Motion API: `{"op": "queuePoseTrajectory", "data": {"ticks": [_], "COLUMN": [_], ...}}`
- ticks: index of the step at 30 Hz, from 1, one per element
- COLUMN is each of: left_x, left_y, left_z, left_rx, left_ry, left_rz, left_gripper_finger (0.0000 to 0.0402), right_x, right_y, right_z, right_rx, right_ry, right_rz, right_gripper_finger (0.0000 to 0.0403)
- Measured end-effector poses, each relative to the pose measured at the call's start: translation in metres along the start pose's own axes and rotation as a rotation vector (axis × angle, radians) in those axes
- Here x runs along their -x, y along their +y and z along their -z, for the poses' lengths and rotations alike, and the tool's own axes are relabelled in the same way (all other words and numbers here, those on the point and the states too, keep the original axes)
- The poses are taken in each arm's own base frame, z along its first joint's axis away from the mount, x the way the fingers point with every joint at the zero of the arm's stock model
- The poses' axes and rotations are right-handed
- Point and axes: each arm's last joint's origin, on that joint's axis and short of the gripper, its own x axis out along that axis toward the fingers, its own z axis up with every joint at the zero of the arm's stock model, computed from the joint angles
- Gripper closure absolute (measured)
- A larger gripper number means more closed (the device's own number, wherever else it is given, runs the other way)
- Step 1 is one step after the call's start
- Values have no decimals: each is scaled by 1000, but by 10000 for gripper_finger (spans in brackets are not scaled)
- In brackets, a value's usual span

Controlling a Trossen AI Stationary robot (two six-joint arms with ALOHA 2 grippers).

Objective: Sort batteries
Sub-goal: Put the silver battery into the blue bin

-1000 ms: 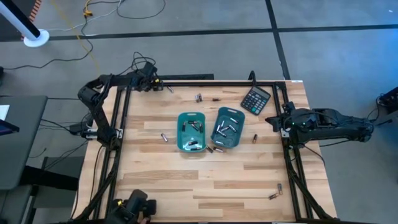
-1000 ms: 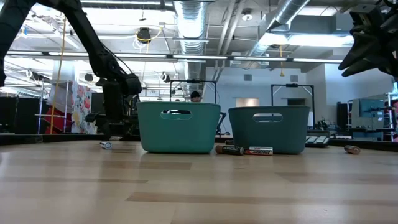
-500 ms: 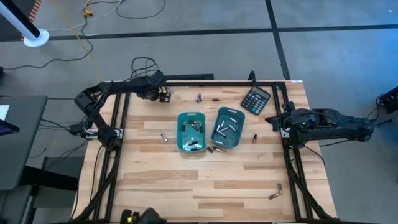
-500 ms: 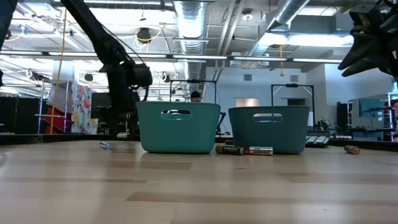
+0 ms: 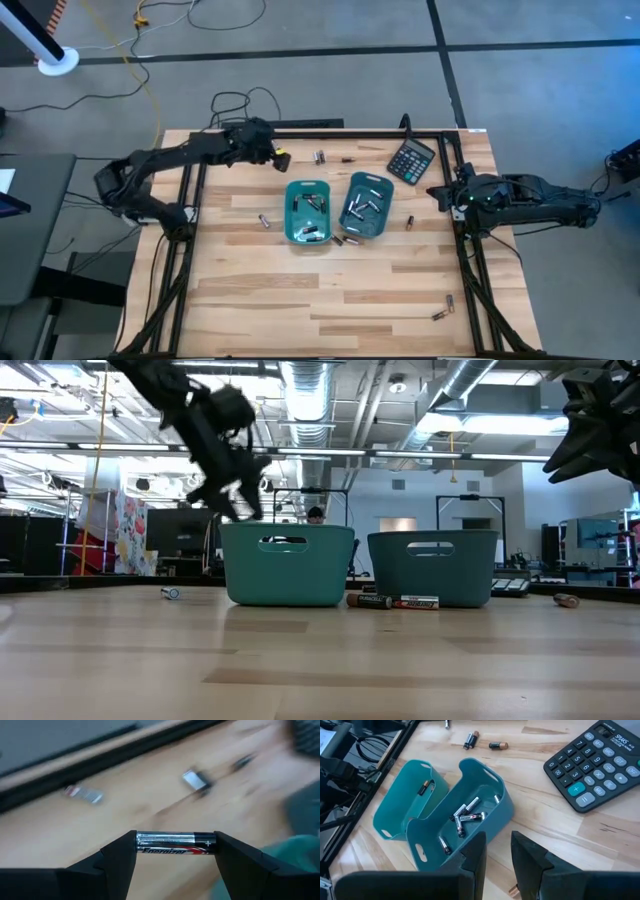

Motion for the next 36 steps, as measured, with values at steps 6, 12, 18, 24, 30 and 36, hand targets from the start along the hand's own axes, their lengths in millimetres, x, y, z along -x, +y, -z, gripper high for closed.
{"op": "queuePoseTrajectory", "data": {"ticks": [6, 12, 18, 24, 30, 36], "left_x": [22, 26, 10, -20, -58, -103], "left_y": [-55, -113, -163, -202, -230, -246], "left_z": [-25, -52, -68, -68, -50, -18], "left_rx": [-124, -300, -473, -587, -698, -793], "left_ry": [-127, -208, -203, -131, -44, 49], "left_rz": [147, 234, 268, 383, 424, 411], "left_gripper_finger": [155, 155, 155, 155, 155, 155], "right_x": [0, 0, 0, 0, 0, 0], "right_y": [0, 0, 0, 0, 0, 1], "right_z": [0, 0, 0, 0, 1, 1], "right_rx": [43, 78, 79, 79, 98, 123], "right_ry": [0, 1, 4, 5, 20, 27], "right_rz": [0, -1, -2, -4, -15, -20], "right_gripper_finger": [294, 294, 294, 294, 294, 294]}}
